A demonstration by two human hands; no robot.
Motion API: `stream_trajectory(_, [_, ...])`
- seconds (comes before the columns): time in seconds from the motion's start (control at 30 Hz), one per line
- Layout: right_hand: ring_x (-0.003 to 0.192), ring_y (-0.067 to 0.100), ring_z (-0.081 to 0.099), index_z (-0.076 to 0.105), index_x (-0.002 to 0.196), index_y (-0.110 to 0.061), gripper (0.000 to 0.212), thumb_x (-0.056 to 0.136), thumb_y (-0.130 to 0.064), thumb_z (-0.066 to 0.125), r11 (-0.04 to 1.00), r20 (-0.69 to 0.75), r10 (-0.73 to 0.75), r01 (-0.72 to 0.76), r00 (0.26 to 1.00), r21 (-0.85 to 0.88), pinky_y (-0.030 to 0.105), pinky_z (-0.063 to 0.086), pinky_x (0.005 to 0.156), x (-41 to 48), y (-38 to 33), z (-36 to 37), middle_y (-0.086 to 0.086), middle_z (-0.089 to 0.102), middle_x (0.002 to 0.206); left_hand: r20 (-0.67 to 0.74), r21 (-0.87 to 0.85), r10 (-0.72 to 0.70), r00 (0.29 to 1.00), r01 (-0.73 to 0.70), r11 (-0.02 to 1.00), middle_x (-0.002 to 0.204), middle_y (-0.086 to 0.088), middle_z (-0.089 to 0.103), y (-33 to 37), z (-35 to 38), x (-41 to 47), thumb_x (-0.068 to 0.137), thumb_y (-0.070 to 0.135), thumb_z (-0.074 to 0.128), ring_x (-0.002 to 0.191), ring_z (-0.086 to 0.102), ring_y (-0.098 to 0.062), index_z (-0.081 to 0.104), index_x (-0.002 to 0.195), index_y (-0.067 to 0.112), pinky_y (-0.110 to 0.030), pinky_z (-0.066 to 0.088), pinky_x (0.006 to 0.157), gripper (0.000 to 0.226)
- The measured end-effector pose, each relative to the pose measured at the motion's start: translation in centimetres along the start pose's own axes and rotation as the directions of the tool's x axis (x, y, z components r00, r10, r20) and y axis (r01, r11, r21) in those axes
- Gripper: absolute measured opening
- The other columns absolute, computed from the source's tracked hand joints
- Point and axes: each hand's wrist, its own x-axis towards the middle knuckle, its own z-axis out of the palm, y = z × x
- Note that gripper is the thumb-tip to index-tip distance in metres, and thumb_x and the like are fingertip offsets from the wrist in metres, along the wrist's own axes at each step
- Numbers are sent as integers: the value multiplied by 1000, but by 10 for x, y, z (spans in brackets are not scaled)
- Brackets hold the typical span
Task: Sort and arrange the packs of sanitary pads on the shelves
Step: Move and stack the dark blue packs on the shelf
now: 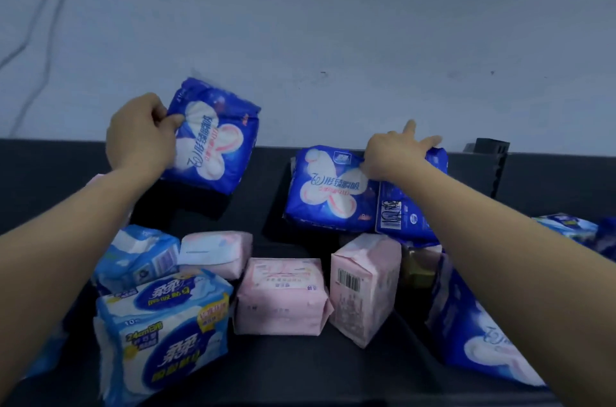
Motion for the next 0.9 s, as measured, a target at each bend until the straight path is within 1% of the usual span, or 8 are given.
stream_trajectory(0.1, [120, 38, 45, 54, 95, -14, 24, 84, -35, 60, 987, 97, 17, -32, 995, 160, 56, 37, 103, 12, 25, -2, 11, 54, 129, -16, -54, -5, 1000, 4, 999, 82, -10, 56, 17, 2, -7, 91, 26, 62, 78, 51, -28, 56, 84, 4, -35, 35, 68, 24])
stream_trajectory(0.17, [96, 32, 52, 48, 76, -17, 24, 83, -35, 62, 972, 85, -14, -7, 996, 237, 42, 47, 90, 12, 40, -1, 7, 59, 109, -17, -97, 7, 1000, -8, 995, 82, -10, 56, 30, 4, -15, 91, 25, 62, 78, 51, -27, 56, 83, 4, -34, 35, 68, 23])
stream_trajectory(0.23, [89, 29, 55, 59, 81, -15, 20, 87, -34, 61, 957, 18, -58, 51, 998, 286, 34, 45, 76, 5, 54, 3, 7, 60, 97, -7, -138, 17, 1000, -17, 990, 81, -9, 57, 45, 8, -24, 90, 25, 62, 78, 53, -27, 56, 81, 6, -34, 37, 68, 22])
stream_trajectory(0.33, [92, 28, 60, 71, 97, -14, 24, 92, -32, 56, 906, -138, -108, 155, 985, 395, 30, 40, 68, -11, 71, 12, 6, 67, 99, 9, -200, 31, 999, -29, 979, 80, -9, 58, 68, 11, -39, 90, 25, 62, 78, 55, -30, 55, 80, 7, -39, 43, 70, 22])
stream_trajectory(0.53, [83, 28, 59, 69, 95, -17, 26, 98, -29, 47, 803, -451, 120, 180, 885, 568, 28, 33, 61, -28, 103, 11, 4, 66, 89, -116, -303, 152, 982, -180, 936, 76, 8, 46, 121, -1, -68, 92, 23, 55, 68, 44, -5, 47, 82, 12, -26, 35, 69, 17])
stream_trajectory(0.67, [85, 27, 59, 68, 94, -13, 30, 100, -30, 44, 761, -576, 278, 190, 768, 621, 30, 36, 62, -34, 145, 5, 5, 65, 97, -188, -232, 295, 937, -334, 914, 87, 0, 46, 157, -16, -89, 93, 20, 51, 77, 43, -11, 49, 86, 12, -23, 30, 69, 11])
stream_trajectory(0.83, [95, 29, 58, 69, 103, -13, 32, 100, -30, 42, 730, -583, 373, 159, 722, 665, 33, 37, 67, -39, 200, 8, 7, 64, 107, 31, 27, 481, 876, -482, 876, 91, -12, 58, 205, -30, -114, 93, 20, 54, 86, 53, -32, 60, 88, 9, -43, 43, 75, 13])
stream_trajectory(0.9, [95, 31, 58, 70, 102, -13, 31, 100, -30, 43, 726, -562, 360, 155, 744, 670, 33, 37, 67, -46, 215, 18, 8, 63, 107, 201, 3, 562, 802, -574, 819, 90, -9, 62, 224, -34, -126, 92, 21, 56, 84, 56, -29, 64, 88, 12, -40, 45, 78, 13])
